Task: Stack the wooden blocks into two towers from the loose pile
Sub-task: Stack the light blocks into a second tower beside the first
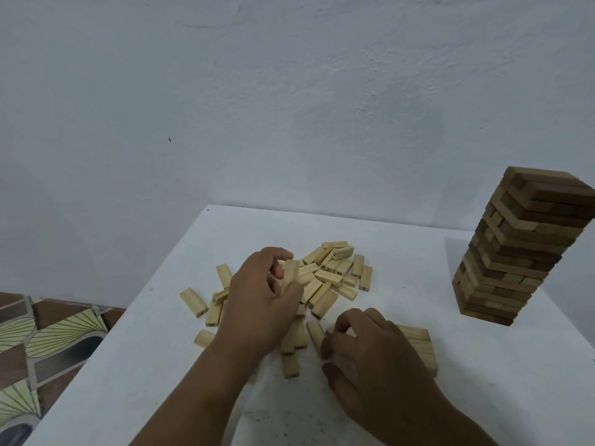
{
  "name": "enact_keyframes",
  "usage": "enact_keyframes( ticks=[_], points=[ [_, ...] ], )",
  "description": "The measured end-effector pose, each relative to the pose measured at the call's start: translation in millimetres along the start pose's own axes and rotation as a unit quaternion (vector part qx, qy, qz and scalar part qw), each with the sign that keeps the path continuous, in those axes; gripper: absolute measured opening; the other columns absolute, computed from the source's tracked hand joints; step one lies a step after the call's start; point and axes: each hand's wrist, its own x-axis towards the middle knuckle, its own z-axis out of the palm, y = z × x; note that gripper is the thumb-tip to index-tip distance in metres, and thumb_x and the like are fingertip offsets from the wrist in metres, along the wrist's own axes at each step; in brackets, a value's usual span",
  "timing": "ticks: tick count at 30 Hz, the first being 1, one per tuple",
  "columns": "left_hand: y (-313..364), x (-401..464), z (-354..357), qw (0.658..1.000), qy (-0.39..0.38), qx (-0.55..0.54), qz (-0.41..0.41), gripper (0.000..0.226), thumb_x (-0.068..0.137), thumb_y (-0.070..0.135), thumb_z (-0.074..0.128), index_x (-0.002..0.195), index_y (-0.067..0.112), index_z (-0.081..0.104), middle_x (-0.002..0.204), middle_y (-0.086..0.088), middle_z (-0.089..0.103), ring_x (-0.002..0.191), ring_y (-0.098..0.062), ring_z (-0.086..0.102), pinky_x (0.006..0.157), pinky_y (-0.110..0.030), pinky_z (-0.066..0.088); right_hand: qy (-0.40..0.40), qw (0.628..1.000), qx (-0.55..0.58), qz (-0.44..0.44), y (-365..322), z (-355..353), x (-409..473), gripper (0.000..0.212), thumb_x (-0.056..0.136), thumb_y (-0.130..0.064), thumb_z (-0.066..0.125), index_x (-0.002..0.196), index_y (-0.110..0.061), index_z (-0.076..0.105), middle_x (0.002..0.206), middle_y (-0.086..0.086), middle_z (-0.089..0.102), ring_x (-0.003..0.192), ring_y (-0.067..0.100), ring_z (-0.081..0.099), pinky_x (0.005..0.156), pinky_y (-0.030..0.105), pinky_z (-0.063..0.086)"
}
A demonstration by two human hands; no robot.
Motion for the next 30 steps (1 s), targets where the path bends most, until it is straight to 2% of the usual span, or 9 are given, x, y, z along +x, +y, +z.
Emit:
enact_keyframes(
  ticks=[2, 5, 8, 12, 15, 19, 24, 27, 30],
  points=[
    [2.5, -2.2, 1.7, 1.0, -0.009, -0.006, 0.009, 0.035, 0.078, 0.012, 0.064, 0.103, 0.036, 0.06, 0.082, 0.007, 0.055, 0.069, -0.014, 0.055, 0.055, -0.017, 0.043, 0.005, 1.0, 0.022, 0.004, 1.6, -0.1, 0.0, 0.022, 0.074, -0.049, 0.06, 0.083, -0.03, 0.068, 0.097, -0.013, 0.058, 0.085, 0.009, 0.05, 0.069, 0.024, 0.049],
    [3.5, -4.2, 3.4, 1.0, -0.017, -0.007, 0.022, 0.035, 0.079, 0.01, 0.064, 0.102, 0.035, 0.06, 0.081, 0.007, 0.054, 0.069, -0.013, 0.054, 0.056, -0.016, 0.044, 0.018, 0.999, 0.033, 0.018, 2.4, 1.7, 6.7, 0.032, 0.079, -0.055, 0.053, 0.094, -0.029, 0.064, 0.102, -0.013, 0.056, 0.09, 0.009, 0.043, 0.073, 0.022, 0.038],
    [3.2, -6.0, 2.8, 0.999, -0.026, -0.001, 0.028, 0.035, 0.079, 0.009, 0.065, 0.101, 0.035, 0.06, 0.081, 0.006, 0.055, 0.07, -0.013, 0.054, 0.056, -0.016, 0.044, 0.018, 0.999, 0.027, 0.031, -0.7, 0.5, 13.7, 0.028, 0.082, -0.052, 0.053, 0.096, -0.029, 0.058, 0.095, -0.011, 0.053, 0.086, 0.01, 0.04, 0.068, 0.022, 0.03],
    [4.9, -7.0, 1.6, 0.997, -0.06, 0.016, 0.047, 0.038, 0.079, 0.008, 0.068, 0.104, 0.035, 0.062, 0.084, 0.007, 0.055, 0.066, -0.01, 0.053, 0.054, -0.014, 0.043, 0.005, 0.996, 0.073, 0.058, -3.5, -2.0, 16.8, 0.016, 0.081, -0.037, 0.056, 0.092, -0.025, 0.058, 0.087, -0.007, 0.054, 0.08, 0.01, 0.045, 0.057, 0.016, 0.029],
    [5.7, -7.2, 2.0, 0.995, -0.074, 0.015, 0.067, 0.041, 0.079, 0.007, 0.068, 0.106, 0.038, 0.065, 0.086, 0.008, 0.056, 0.063, -0.009, 0.054, 0.053, -0.014, 0.042, 0.009, 0.994, 0.084, 0.066, -3.8, -7.4, 14.6, 0.017, 0.077, -0.038, 0.061, 0.089, -0.026, 0.057, 0.085, -0.009, 0.055, 0.078, 0.007, 0.045, 0.06, 0.016, 0.036],
    [8.4, -12.0, 4.7, 0.991, -0.096, 0.029, 0.089, 0.038, 0.079, 0.011, 0.07, 0.106, 0.037, 0.067, 0.09, 0.014, 0.059, 0.067, -0.009, 0.057, 0.055, -0.012, 0.042, 0.061, 0.986, 0.116, 0.102, 8.2, -26.4, -1.9, 0.018, 0.071, -0.041, 0.064, 0.081, -0.027, 0.06, 0.078, -0.015, 0.058, 0.076, 0.004, 0.049, 0.068, 0.024, 0.047],
    [20.0, -27.0, 13.3, 0.961, -0.192, 0.088, 0.182, 0.038, 0.081, 0.022, 0.073, 0.117, 0.031, 0.065, 0.103, 0.021, 0.058, 0.083, -0.003, 0.059, 0.066, -0.007, 0.044, 0.078, 0.976, 0.144, 0.146, 31.8, -48.2, -42.9, 0.019, 0.064, -0.043, 0.073, 0.073, -0.034, 0.059, 0.076, -0.026, 0.058, 0.075, 0.001, 0.055, 0.065, 0.019, 0.048],
    [28.0, -36.3, 19.3, 0.939, -0.286, 0.082, 0.172, 0.039, 0.081, 0.028, 0.075, 0.117, 0.037, 0.062, 0.11, 0.023, 0.054, 0.085, 0.002, 0.06, 0.065, -0.007, 0.045, 0.049, 0.981, 0.118, 0.148, 32.7, -46.1, -67.6, 0.021, 0.061, -0.051, 0.068, 0.07, -0.036, 0.056, 0.072, -0.027, 0.056, 0.068, 0.001, 0.055, 0.058, 0.011, 0.043],
    [31.9, -41.3, 24.0, 0.915, -0.362, 0.083, 0.158, 0.038, 0.079, 0.032, 0.077, 0.114, 0.037, 0.062, 0.108, 0.024, 0.053, 0.078, 0.001, 0.063, 0.062, -0.009, 0.046, 0.018, 0.983, 0.114, 0.144, 31.9, -30.9, -84.0, 0.022, 0.059, -0.057, 0.06, 0.07, -0.037, 0.059, 0.07, -0.026, 0.056, 0.059, 0.002, 0.054, 0.05, 0.009, 0.042]
  ],
)
